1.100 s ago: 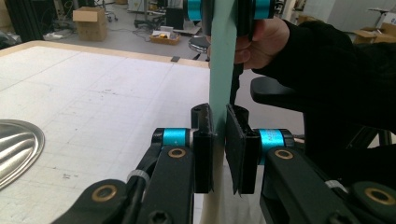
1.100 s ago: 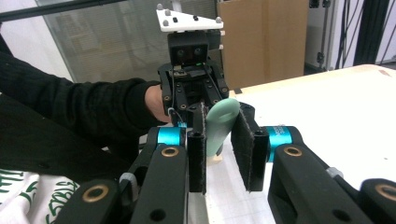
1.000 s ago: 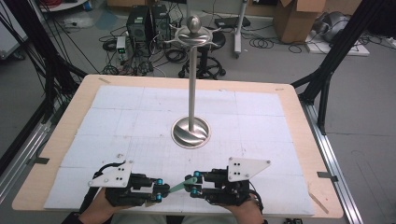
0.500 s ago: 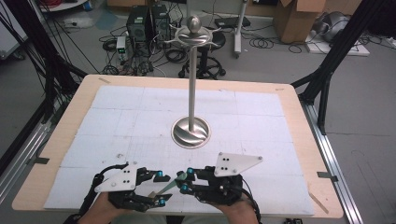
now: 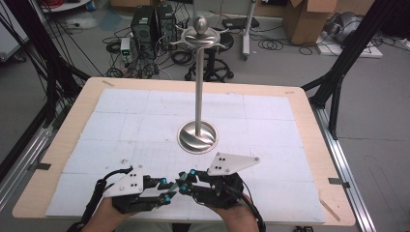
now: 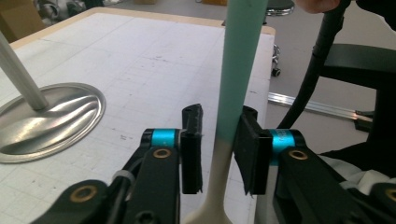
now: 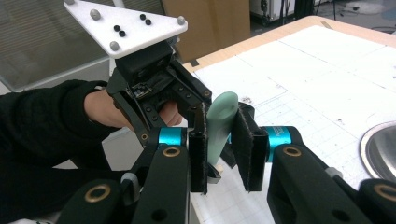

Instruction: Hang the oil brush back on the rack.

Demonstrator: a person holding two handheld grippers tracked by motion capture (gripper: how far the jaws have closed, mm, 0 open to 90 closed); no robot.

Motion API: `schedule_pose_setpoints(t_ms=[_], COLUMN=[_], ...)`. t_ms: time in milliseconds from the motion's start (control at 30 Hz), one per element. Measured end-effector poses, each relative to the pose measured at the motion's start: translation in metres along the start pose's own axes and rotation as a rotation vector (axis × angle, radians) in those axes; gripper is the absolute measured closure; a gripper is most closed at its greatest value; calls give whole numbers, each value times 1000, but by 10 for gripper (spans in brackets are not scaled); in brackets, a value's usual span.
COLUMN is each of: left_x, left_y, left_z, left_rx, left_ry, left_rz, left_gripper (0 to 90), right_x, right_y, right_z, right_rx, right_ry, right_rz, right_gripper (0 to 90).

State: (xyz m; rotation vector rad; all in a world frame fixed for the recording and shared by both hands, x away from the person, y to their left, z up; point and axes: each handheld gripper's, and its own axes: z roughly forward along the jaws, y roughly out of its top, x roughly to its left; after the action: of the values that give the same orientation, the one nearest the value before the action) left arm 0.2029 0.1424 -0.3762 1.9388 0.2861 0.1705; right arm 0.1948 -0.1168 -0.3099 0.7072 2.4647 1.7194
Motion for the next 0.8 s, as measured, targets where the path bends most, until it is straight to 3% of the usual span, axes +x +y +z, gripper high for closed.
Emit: schedule_pose_setpoints(t_ms=[67,300,333,367,400,433,533,667,800], left_x=[0,-1,-1,-1,1,2,4,4,2], left_y=[0,-1,-1,-1,-1,-1,-1,0,-1], left_z=[0,2,1,1,-1,-2,-5,-5,-3], left_rx=[2,2,-19,-19,-50,-76,-130,-167,-172], left_ry=[-7,-37,-63,-63,-97,-125,-198,-306,-357], left_rz=[14,21,1,1,-21,-31,-53,-47,-40], left_gripper=[790,807,809,810,810,811,811,810,810], right_x=[0,0,-1,-1,-3,-4,-8,-16,-22], right_y=[0,0,-2,-2,-4,-6,-14,-21,-24], right_z=[0,1,1,0,1,0,-1,-2,1], right_rx=[5,1,-23,-34,-57,-80,-178,-270,-297], right_ry=[-3,7,34,55,80,101,173,274,351], right_rz=[-1,6,-6,-11,-25,-35,-88,-89,-96], right_gripper=[766,762,731,653,541,487,385,344,356])
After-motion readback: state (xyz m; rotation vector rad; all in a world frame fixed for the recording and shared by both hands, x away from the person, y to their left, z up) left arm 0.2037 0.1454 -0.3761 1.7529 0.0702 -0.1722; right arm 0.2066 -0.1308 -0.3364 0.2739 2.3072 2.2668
